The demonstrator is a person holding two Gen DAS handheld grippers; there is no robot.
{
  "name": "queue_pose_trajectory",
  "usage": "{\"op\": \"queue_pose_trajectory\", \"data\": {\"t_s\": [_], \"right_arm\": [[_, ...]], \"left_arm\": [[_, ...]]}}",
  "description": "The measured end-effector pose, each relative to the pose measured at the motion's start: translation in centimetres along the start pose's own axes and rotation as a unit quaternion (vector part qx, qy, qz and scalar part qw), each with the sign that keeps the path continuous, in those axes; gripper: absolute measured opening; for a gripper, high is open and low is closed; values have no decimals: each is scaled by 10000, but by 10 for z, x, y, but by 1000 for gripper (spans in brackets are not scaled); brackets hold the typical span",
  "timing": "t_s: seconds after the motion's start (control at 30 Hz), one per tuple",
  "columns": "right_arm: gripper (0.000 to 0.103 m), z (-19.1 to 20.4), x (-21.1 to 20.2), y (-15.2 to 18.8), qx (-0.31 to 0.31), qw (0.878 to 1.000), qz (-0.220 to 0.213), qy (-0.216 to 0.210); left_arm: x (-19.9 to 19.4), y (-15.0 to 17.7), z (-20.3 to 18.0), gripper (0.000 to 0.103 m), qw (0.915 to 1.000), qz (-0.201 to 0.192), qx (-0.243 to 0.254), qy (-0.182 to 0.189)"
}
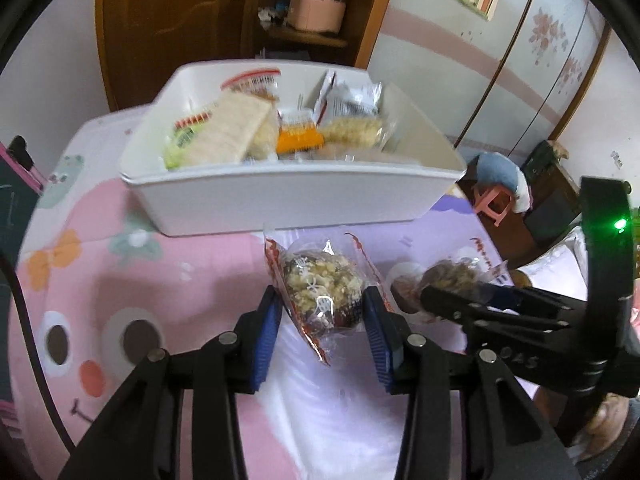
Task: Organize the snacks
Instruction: 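Lift both nut-snack bags and carry them over the white bin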
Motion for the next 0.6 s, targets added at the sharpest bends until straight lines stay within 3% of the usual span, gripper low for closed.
{"op": "queue_pose_trajectory", "data": {"t_s": [0.23,0.4,0.6], "right_arm": [[50,41,-47,-18,-507,9979,-368,185],[50,74,-108,-61,-972,9890,-1007,476],[50,110,-181,-124,-1426,9699,-1773,870]], "left_arm": [[-61,-31,8,40,9987,-412,253,-178],[-108,-78,14,40,9951,-852,359,-345],[-159,-142,20,40,9875,-1381,388,-649]]}}
Point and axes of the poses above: each gripper's, at about its wrist camera, not at the fingertips, and x roughly the way its jaws point, z to its left, y to its underside, the point moved 5 cm from there along x, roughly the way its jaws point, and after that the axes turned 10 degrees about -y, right-handed, at the moved point
